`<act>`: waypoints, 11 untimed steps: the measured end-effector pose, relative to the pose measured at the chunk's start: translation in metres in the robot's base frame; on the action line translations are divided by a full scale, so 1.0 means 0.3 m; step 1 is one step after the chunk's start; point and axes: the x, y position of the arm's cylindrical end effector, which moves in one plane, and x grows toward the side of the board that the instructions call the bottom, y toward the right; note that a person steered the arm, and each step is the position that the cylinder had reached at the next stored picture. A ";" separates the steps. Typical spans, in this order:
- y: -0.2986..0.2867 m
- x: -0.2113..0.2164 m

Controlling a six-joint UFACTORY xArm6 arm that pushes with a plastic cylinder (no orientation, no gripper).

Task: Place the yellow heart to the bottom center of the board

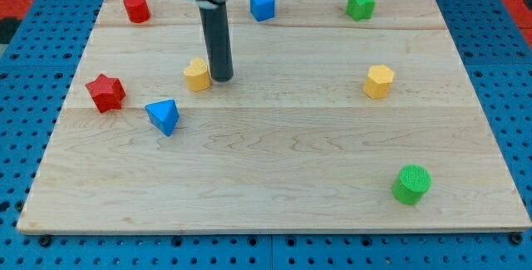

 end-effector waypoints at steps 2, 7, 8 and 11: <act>-0.103 -0.185; 0.082 0.260; 0.108 0.348; 0.278 0.562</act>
